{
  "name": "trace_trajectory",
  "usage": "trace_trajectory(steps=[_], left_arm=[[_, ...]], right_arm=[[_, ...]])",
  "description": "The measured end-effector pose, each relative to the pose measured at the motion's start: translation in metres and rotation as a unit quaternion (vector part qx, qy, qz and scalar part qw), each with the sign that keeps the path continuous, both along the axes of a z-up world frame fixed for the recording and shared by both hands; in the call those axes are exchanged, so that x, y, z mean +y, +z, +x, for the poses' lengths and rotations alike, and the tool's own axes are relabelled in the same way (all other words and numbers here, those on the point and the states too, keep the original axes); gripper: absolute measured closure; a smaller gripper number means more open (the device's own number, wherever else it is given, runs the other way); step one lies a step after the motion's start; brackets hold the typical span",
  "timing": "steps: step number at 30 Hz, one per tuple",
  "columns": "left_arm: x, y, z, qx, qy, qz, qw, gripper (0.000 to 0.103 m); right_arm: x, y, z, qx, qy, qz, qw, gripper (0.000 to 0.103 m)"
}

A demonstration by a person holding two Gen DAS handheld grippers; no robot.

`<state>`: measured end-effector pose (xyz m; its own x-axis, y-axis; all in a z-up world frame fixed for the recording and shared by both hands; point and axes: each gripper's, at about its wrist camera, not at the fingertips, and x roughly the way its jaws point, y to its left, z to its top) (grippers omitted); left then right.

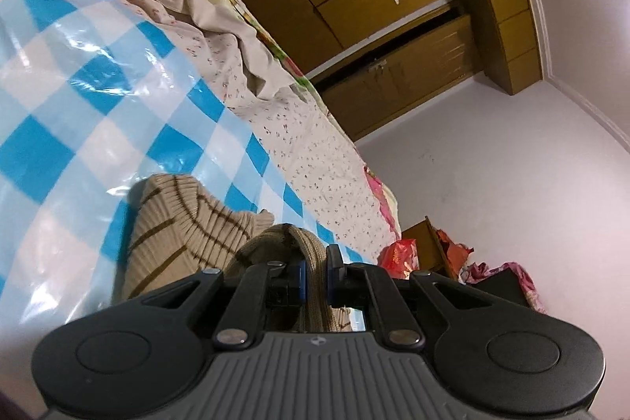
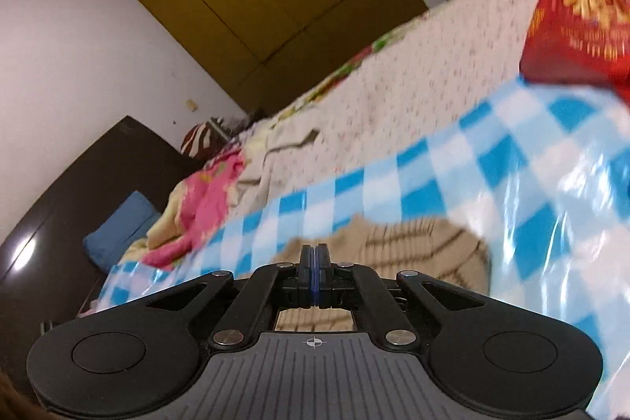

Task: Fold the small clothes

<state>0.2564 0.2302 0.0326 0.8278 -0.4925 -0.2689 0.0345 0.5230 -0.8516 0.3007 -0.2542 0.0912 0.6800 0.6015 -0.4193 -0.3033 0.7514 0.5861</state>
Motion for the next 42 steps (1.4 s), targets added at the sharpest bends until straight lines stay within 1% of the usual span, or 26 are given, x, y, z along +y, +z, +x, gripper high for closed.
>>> trace_trajectory(steps=[2,3,4,7,9,12,14,15,17,19,20,21,22,25,27,29,32,33,34,35,37,38,40,42], left_arm=[[-0.006,-0.002,0.006,0.008,-0.004,0.014,0.9999,0.084],[-0.008,-0.006,0.006,0.013,-0.008,0.016,0.9998,0.084],[-0.01,-0.01,0.004,0.017,-0.012,0.014,0.9997,0.084],[-0.01,-0.022,-0.01,0.026,-0.013,0.001,0.9996,0.084],[-0.006,-0.03,-0.02,0.037,-0.005,-0.012,0.9992,0.084],[0.0,-0.036,-0.029,0.047,0.004,-0.017,0.9987,0.084],[0.002,-0.037,-0.033,0.051,0.007,-0.015,0.9986,0.084],[0.003,-0.037,-0.034,0.051,0.008,-0.014,0.9986,0.084],[0.004,-0.037,-0.035,0.052,0.007,-0.012,0.9985,0.084],[0.005,-0.036,-0.036,0.051,0.006,-0.014,0.9986,0.084],[0.005,-0.036,-0.036,0.049,0.004,-0.016,0.9987,0.084],[0.006,-0.035,-0.036,0.046,0.002,-0.019,0.9988,0.084],[0.007,-0.034,-0.035,0.043,0.001,-0.024,0.9988,0.084],[0.009,-0.028,-0.03,0.028,-0.001,-0.046,0.9985,0.084],[0.011,-0.023,-0.018,0.015,0.002,-0.06,0.9981,0.084],[0.01,-0.017,-0.002,0.004,0.01,-0.068,0.9977,0.084],[0.012,-0.018,0.027,-0.001,0.034,-0.082,0.996,0.084],[0.013,-0.021,0.036,0.005,0.043,-0.08,0.9959,0.084],[0.014,-0.026,0.044,0.018,0.052,-0.078,0.9955,0.084],[0.015,-0.033,0.052,0.036,0.058,-0.077,0.9947,0.084],[0.016,-0.05,0.06,0.075,0.066,-0.073,0.9923,0.083],[0.016,-0.058,0.059,0.09,0.072,-0.07,0.9908,0.083],[0.018,-0.069,0.051,0.102,0.076,-0.073,0.9891,0.082],[0.023,-0.077,0.04,0.112,0.084,-0.081,0.9868,0.079]], right_arm=[[0.003,0.005,0.008,-0.005,0.006,-0.015,1.0,0.103],[0.007,0.004,0.011,-0.003,0.019,-0.027,0.999,0.1],[0.014,0.0,0.014,0.007,0.044,-0.044,0.998,0.095],[0.033,-0.026,0.007,0.046,0.1,-0.104,0.988,0.093],[0.041,-0.046,0.002,0.061,0.114,-0.132,0.983,0.086],[0.053,-0.069,0.004,0.07,0.125,-0.155,0.978,0.079],[0.062,-0.076,0.009,0.069,0.133,-0.154,0.977,0.077],[0.068,-0.078,0.011,0.067,0.138,-0.157,0.976,0.077],[0.081,-0.08,0.011,0.051,0.149,-0.182,0.971,0.077],[0.092,-0.081,0.01,0.043,0.15,-0.214,0.964,0.088],[0.094,-0.08,0.009,0.045,0.151,-0.217,0.963,0.093],[0.093,-0.078,0.007,0.048,0.151,-0.21,0.965,0.095],[0.09,-0.074,0.006,0.047,0.146,-0.201,0.967,0.095],[0.073,-0.048,0.0,0.028,0.123,-0.159,0.979,0.095],[0.058,-0.026,0.0,0.013,0.101,-0.121,0.987,0.096],[0.046,-0.009,0.005,-0.003,0.077,-0.089,0.993,0.096],[0.03,0.004,0.022,-0.022,0.007,-0.062,0.998,0.096],[0.025,0.002,0.032,-0.018,-0.018,-0.055,0.998,0.096],[0.022,-0.004,0.043,-0.01,-0.045,-0.05,0.998,0.096],[0.02,-0.008,0.051,-0.005,-0.06,-0.054,0.997,0.096],[0.024,-0.026,0.069,0.007,-0.09,-0.092,0.992,0.096],[0.026,-0.037,0.076,0.022,-0.095,-0.104,0.99,0.096],[0.031,-0.057,0.086,0.046,-0.099,-0.131,0.985,0.095],[0.034,-0.07,0.086,0.054,-0.096,-0.138,0.984,0.095]])
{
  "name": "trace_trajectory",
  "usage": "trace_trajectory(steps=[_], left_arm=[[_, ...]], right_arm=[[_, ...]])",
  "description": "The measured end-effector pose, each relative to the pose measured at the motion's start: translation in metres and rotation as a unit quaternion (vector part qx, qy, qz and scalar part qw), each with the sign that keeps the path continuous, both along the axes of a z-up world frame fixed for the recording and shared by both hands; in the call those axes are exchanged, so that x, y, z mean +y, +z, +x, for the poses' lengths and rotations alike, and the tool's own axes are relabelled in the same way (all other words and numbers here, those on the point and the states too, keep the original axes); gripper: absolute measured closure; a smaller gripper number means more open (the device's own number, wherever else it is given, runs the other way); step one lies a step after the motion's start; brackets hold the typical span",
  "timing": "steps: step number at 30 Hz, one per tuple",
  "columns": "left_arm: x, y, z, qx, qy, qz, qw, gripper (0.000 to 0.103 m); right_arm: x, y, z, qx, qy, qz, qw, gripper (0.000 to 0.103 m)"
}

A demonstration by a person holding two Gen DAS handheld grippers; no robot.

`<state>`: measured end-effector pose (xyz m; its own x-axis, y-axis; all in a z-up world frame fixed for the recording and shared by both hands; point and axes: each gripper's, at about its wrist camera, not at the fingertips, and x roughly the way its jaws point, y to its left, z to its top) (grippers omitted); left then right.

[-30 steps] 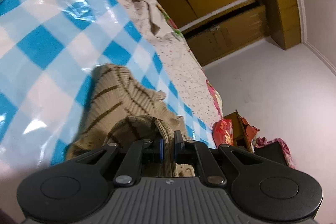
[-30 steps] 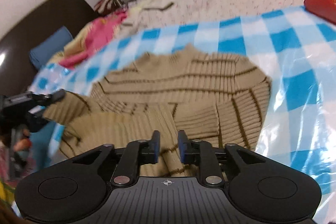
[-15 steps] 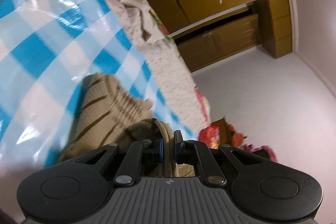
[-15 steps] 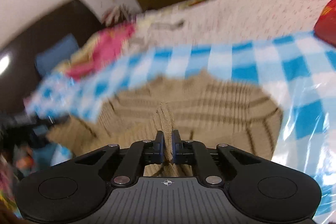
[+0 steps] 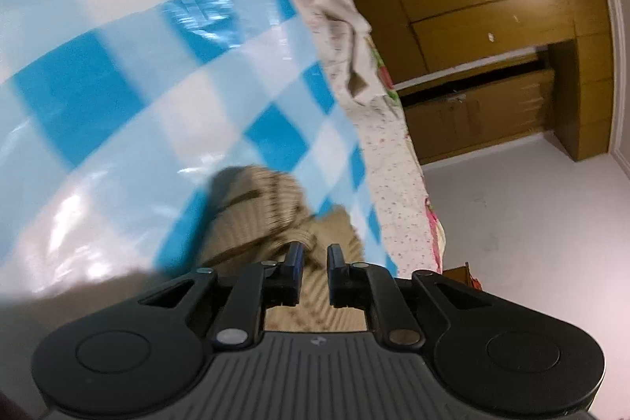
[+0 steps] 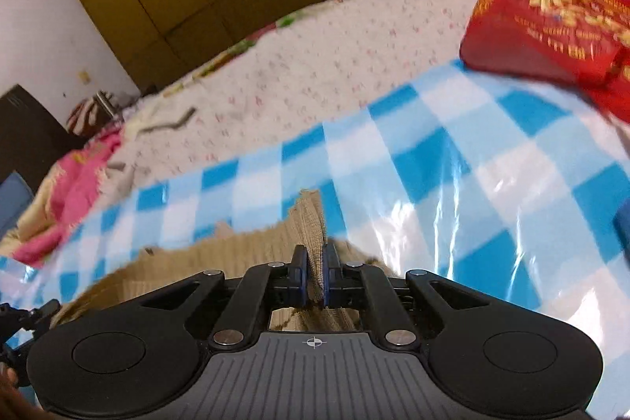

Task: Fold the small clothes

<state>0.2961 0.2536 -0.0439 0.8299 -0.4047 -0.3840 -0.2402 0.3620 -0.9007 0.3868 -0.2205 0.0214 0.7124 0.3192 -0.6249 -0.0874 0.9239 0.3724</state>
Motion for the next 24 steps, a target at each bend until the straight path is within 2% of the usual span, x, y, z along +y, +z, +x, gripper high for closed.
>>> trace_trajectory(steps=[3,6,10,12,15,19,21,24], left_arm=[[0.011,-0.003,-0.016,0.006,0.02,-0.003,0.9998,0.077],[0.017,-0.001,-0.032,0.003,0.021,0.003,0.9998,0.068],[0.001,-0.001,-0.048,0.013,-0.034,0.039,0.9986,0.064],[-0.009,-0.004,-0.053,0.02,-0.061,0.054,0.9965,0.063],[-0.02,-0.006,-0.063,0.021,-0.08,0.072,0.994,0.063],[-0.024,-0.011,-0.079,0.028,-0.084,0.07,0.9936,0.063],[-0.024,-0.014,-0.086,0.037,-0.083,0.073,0.9932,0.064],[-0.025,-0.013,-0.092,0.05,-0.081,0.091,0.9913,0.067]], right_arm=[[0.002,-0.007,-0.003,0.002,0.011,-0.001,1.0,0.09],[-0.002,0.002,-0.011,-0.008,0.004,0.0,1.0,0.09],[-0.009,0.016,-0.031,-0.022,0.012,-0.001,1.0,0.089],[-0.014,0.018,-0.048,-0.021,0.02,-0.01,1.0,0.086],[-0.022,0.01,-0.077,0.002,0.032,-0.016,0.999,0.082],[-0.028,-0.005,-0.102,0.048,0.048,-0.001,0.998,0.08],[-0.03,-0.011,-0.112,0.058,0.056,0.015,0.997,0.068],[-0.028,-0.017,-0.121,0.062,0.074,0.022,0.995,0.059]])
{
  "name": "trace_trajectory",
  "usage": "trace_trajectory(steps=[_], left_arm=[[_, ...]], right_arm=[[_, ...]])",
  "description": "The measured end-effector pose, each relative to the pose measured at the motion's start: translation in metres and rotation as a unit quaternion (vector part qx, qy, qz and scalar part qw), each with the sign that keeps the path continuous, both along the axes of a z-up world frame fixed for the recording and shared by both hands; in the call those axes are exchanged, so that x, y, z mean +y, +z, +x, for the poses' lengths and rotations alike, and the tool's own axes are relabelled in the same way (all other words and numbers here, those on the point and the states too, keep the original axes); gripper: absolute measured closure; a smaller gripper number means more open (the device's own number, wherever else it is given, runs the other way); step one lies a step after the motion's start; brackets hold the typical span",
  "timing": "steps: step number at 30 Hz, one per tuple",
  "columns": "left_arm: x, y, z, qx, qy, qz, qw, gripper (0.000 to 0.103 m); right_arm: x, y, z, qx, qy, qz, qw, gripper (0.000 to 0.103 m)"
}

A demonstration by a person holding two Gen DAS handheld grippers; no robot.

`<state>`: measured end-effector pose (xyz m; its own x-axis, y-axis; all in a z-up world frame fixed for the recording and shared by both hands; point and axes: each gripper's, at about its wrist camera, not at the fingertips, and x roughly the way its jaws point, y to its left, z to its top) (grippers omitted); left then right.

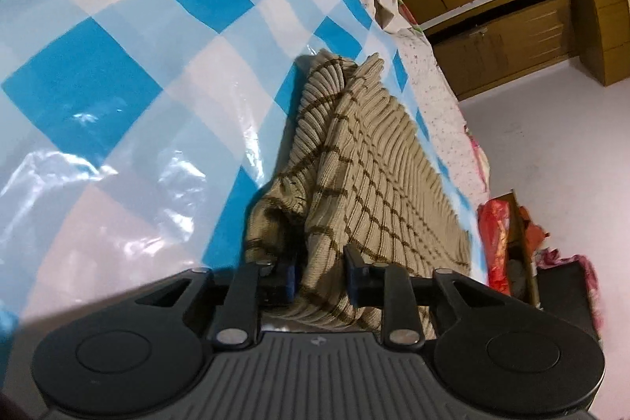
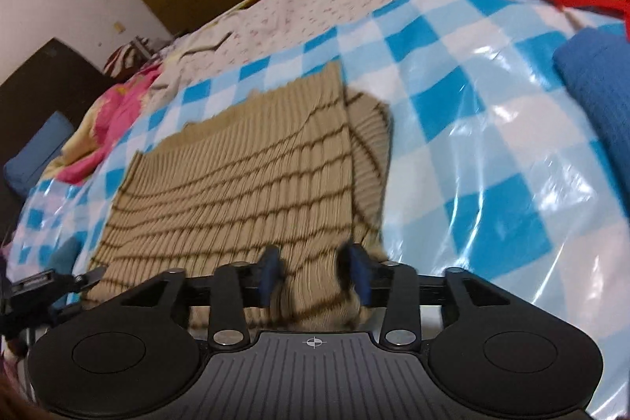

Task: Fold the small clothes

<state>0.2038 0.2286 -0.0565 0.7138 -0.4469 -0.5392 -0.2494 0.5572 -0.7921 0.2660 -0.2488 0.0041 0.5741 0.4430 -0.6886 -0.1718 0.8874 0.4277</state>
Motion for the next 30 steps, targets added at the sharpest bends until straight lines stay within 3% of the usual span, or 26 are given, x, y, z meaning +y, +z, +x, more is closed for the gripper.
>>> trace_trajectory(steps=[2,5,8,19,30], left_arm=[[-0.003,0.003,-0.001,0.002,-0.001,0.012,0.9999,0.067],[-0.006,0.007,-0.003,0.008,-0.013,0.027,0.9995,0.073],[-0.01,0.011,-0.008,0.017,-0.03,0.043,0.9985,0.076],[-0.025,0.002,-0.075,0.051,-0.036,0.012,0.998,0.078],[-0.048,0.013,-0.137,0.083,-0.049,0.032,0.9948,0.078]], right_arm=[[0.004,-0.005,0.0,0.007,0.008,-0.006,1.0,0.059],[0.012,-0.012,0.006,0.017,0.017,-0.031,0.999,0.082],[0.006,-0.012,0.013,0.031,0.012,-0.021,0.999,0.091],[-0.007,-0.009,-0.019,0.048,0.049,-0.061,0.996,0.092],[-0.025,0.002,-0.09,0.077,0.074,-0.067,0.992,0.092]])
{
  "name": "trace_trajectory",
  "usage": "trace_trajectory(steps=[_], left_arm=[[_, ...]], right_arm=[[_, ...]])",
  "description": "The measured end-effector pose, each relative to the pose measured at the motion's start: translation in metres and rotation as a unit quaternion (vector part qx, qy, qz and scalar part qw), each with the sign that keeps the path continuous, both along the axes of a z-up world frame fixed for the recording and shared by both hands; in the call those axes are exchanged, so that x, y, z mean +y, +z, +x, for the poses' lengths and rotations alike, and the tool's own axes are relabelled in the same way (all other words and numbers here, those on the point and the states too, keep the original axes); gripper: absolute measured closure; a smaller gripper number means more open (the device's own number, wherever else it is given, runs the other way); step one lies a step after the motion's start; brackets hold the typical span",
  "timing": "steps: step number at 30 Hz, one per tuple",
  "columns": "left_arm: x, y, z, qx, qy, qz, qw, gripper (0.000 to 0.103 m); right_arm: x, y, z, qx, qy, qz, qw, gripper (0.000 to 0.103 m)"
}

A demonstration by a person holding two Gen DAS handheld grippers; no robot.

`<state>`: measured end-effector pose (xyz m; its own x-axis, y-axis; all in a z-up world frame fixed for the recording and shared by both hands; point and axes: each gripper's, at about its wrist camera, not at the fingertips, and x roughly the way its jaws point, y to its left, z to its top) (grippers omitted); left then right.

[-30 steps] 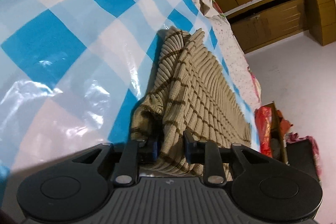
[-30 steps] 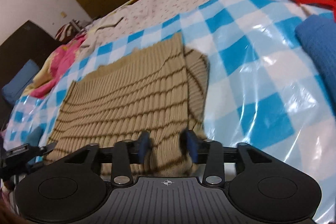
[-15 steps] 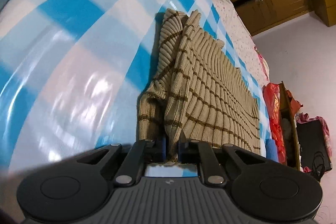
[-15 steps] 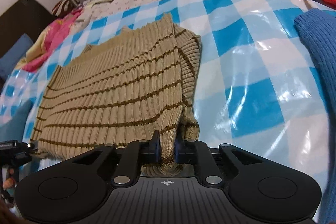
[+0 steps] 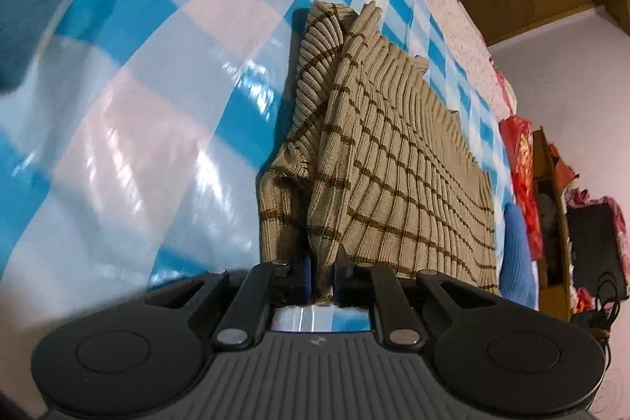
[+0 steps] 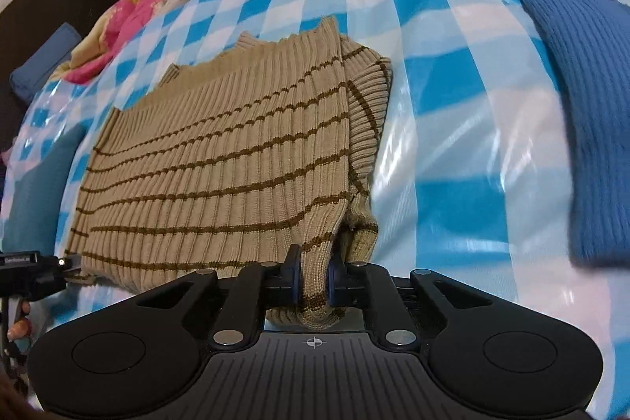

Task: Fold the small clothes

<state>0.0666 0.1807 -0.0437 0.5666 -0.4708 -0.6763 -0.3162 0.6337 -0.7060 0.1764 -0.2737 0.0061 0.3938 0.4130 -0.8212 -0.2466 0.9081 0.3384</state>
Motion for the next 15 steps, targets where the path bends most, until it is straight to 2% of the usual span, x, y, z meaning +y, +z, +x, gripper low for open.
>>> trace_trajectory(steps=[6,11,15], left_arm=[[-0.011,0.025,-0.02,-0.014,-0.003,0.067,0.9977,0.078],[-0.023,0.065,-0.032,-0.071,-0.001,0.151,0.9859,0.079],[-0.055,0.076,-0.002,-0.123,-0.015,0.15,0.9809,0.079]], right_arm=[[-0.008,0.003,-0.019,-0.002,-0.01,-0.01,1.0,0.087],[-0.013,0.029,-0.031,-0.059,-0.028,-0.022,0.998,0.085],[-0.007,0.046,-0.03,-0.112,-0.043,0.016,0.993,0.084]])
